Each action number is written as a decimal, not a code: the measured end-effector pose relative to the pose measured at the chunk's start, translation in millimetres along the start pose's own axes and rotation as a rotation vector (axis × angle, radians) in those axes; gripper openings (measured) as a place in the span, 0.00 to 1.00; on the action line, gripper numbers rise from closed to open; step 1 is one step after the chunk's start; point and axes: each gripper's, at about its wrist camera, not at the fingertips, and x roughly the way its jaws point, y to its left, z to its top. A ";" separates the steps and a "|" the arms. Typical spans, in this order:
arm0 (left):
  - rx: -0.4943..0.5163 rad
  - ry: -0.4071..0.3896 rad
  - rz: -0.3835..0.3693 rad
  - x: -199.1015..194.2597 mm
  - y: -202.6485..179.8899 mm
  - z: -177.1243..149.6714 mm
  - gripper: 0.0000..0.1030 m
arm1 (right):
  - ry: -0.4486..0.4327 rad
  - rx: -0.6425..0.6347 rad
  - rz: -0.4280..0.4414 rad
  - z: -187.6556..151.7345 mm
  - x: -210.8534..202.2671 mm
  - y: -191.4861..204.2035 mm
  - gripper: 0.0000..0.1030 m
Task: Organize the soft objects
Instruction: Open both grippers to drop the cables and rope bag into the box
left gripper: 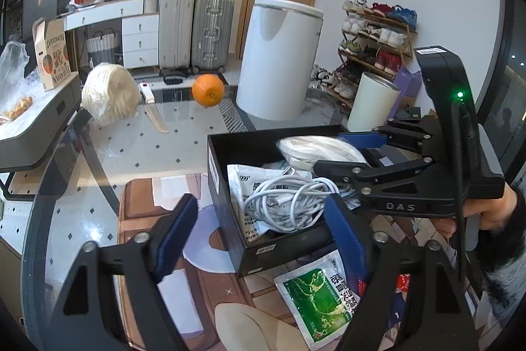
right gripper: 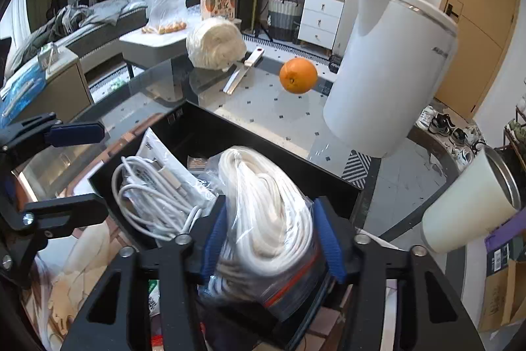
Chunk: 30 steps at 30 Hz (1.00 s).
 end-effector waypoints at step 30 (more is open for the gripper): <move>0.007 -0.080 0.078 -35.3 -24.4 -35.4 1.00 | -0.209 0.214 0.022 -81.4 -118.6 15.2 0.99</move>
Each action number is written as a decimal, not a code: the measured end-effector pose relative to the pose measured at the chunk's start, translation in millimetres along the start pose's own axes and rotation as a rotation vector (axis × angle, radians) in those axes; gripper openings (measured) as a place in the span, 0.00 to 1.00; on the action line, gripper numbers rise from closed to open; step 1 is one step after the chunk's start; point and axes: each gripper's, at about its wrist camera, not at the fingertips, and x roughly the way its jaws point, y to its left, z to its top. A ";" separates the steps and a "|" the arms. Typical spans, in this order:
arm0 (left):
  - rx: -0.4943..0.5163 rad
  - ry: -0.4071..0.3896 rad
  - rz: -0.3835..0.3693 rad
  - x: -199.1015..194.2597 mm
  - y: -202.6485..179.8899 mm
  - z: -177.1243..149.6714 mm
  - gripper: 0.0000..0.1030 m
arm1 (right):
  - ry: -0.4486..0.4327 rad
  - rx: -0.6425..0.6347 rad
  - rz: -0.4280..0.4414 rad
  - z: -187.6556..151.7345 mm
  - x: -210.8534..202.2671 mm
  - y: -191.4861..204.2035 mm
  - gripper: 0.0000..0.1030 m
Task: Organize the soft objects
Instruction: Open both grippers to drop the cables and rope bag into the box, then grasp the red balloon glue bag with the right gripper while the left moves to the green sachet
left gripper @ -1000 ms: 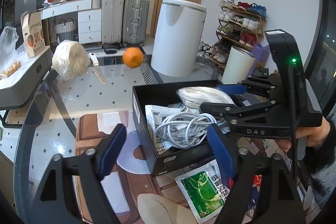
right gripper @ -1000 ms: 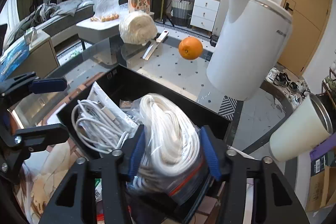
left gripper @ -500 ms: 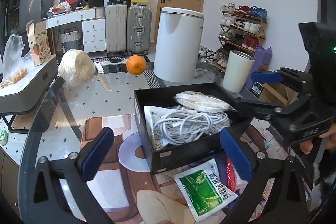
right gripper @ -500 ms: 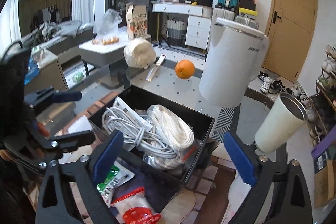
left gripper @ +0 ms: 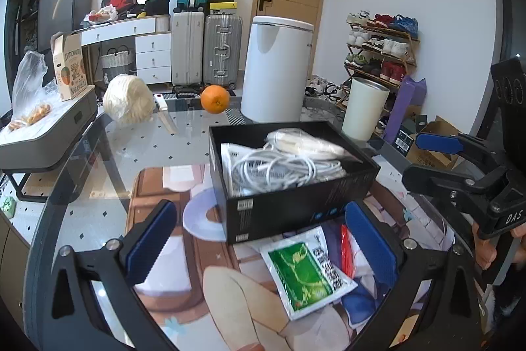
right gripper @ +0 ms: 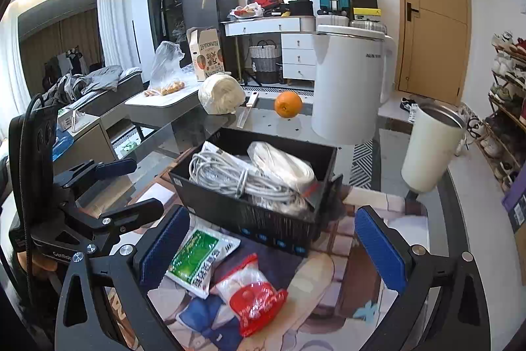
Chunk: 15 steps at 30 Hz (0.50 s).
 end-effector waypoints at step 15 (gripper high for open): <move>0.011 0.082 0.003 8.6 -9.5 -21.6 1.00 | 0.105 0.018 -0.012 -27.8 12.7 -13.1 0.99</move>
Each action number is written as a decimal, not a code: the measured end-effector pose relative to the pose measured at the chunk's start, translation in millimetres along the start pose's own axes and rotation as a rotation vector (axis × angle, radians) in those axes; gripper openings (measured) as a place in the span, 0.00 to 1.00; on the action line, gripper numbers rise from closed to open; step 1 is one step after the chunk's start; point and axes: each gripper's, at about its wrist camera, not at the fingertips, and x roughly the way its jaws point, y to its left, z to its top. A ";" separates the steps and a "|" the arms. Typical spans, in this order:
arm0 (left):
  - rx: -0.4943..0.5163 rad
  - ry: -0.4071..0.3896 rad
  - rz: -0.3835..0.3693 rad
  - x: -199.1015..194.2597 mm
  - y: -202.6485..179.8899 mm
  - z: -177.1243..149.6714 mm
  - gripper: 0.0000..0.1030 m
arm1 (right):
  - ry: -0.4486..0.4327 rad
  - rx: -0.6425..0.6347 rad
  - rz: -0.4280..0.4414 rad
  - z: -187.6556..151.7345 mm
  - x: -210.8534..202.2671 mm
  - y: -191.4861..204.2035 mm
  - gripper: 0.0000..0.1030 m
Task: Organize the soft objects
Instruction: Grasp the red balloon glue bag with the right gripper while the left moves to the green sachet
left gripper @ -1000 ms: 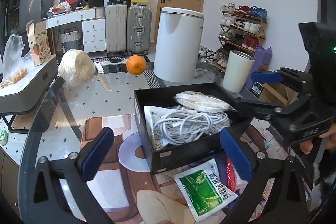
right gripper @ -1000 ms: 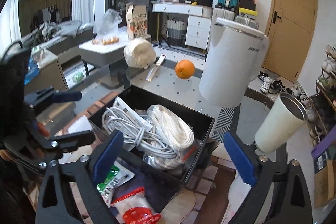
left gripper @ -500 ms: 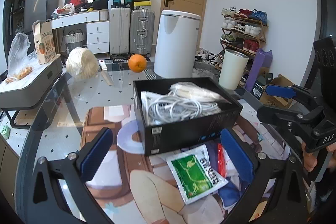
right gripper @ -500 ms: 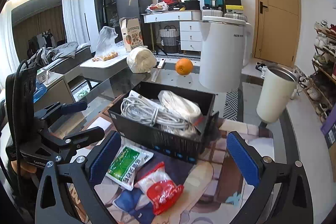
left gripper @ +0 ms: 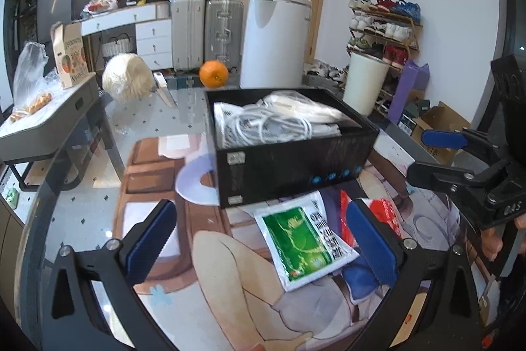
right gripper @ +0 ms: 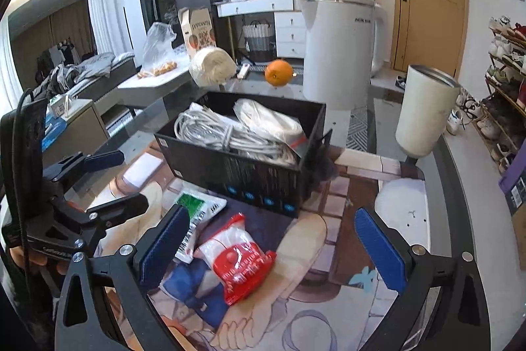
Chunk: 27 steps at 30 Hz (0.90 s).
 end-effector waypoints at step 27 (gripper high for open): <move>0.061 0.115 0.020 14.7 -11.2 -12.7 1.00 | 0.232 -0.126 0.022 -34.3 61.9 15.1 0.99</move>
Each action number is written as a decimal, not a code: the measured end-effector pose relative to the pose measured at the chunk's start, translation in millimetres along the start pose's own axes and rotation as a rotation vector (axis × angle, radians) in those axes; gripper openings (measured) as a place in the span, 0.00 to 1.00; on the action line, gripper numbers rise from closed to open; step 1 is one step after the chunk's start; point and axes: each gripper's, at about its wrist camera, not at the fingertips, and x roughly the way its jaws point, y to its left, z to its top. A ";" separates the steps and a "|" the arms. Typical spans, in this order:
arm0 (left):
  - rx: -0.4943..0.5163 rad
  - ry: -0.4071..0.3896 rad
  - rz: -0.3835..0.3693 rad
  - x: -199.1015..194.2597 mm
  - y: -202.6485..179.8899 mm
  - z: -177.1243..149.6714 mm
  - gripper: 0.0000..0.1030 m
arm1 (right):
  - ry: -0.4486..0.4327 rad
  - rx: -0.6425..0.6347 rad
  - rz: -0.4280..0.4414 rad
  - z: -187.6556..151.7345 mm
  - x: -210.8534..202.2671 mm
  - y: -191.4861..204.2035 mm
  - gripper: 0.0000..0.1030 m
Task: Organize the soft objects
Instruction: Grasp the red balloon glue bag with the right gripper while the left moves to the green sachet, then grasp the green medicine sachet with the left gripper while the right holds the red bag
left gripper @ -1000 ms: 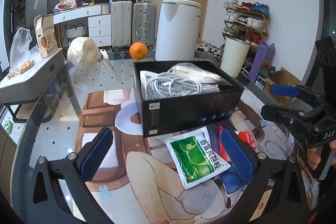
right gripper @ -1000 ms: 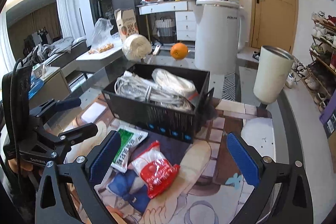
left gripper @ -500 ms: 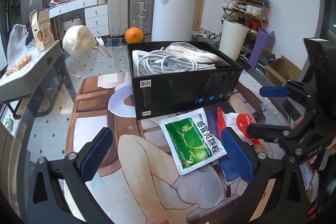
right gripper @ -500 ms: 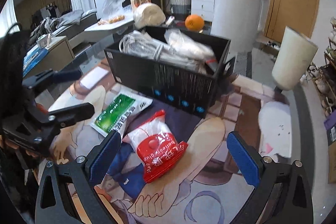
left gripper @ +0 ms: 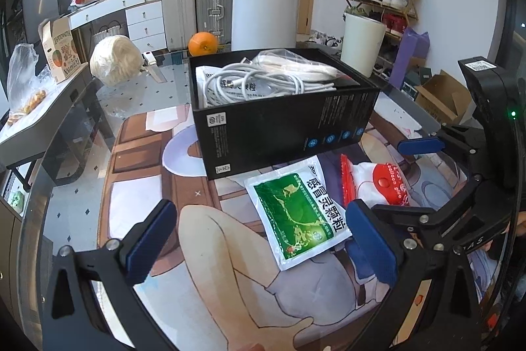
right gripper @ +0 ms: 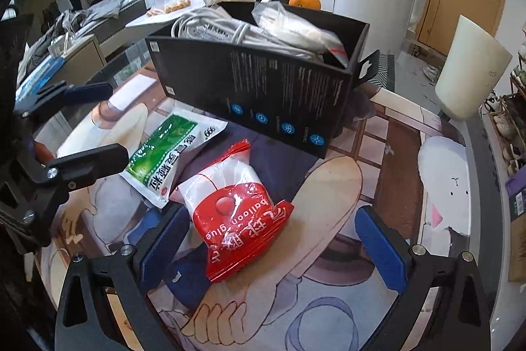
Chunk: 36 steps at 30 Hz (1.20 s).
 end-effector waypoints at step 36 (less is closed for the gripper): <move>-0.034 0.168 -0.030 41.5 -21.4 7.5 1.00 | -0.022 -0.019 0.022 -11.8 -12.7 -9.2 0.47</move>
